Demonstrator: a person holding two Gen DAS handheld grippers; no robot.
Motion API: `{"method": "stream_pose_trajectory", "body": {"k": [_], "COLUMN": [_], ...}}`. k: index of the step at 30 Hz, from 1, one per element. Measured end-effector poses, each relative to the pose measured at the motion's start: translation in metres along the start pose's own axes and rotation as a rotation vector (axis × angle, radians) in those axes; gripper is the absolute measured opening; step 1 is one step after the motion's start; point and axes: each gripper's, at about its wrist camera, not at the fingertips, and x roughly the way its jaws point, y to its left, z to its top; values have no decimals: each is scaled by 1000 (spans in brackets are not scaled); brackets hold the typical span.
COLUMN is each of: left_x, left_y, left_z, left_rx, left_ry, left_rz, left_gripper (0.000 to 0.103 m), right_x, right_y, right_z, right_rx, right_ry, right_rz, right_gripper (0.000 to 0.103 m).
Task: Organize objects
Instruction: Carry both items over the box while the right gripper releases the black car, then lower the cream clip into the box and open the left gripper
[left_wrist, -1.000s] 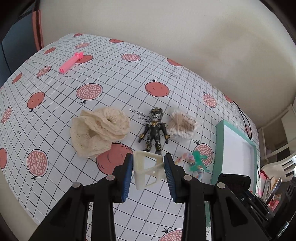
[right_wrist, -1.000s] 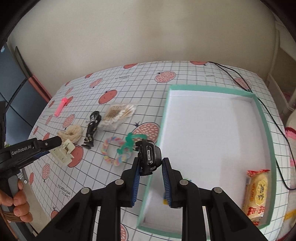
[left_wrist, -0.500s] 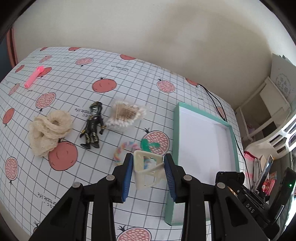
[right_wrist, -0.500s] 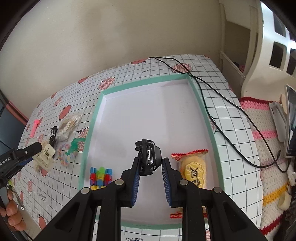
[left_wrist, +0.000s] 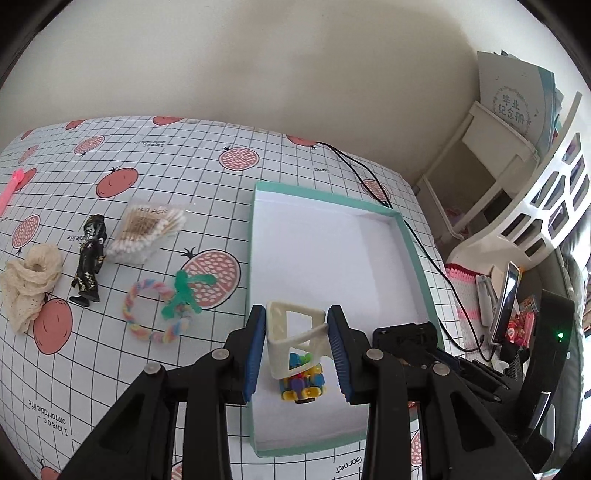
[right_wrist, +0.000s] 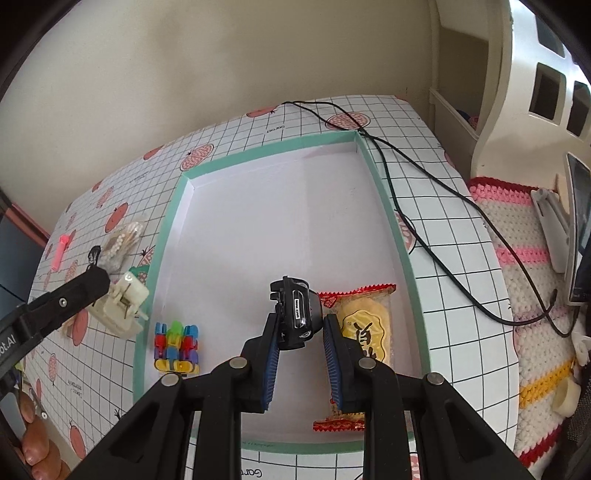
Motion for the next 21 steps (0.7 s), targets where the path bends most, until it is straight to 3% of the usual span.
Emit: {"method": "stream_pose_trajectory", "body": {"k": [10, 14, 21], "left_x": [11, 18, 23], "left_y": [-22, -26, -35], "left_z": [-9, -12, -16], "left_rx": [43, 42, 55], "left_ry": [38, 72, 89], "left_rz": [-45, -60, -71], "left_gripper": [36, 36, 36], "right_x": [6, 27, 30], "right_y": [3, 6, 15], "right_z": [-7, -16, -19], "right_rx": [-13, -61, -99], "right_ry": [54, 155, 170], "right_rz": [41, -34, -36], "right_gripper": [26, 26, 24]}}
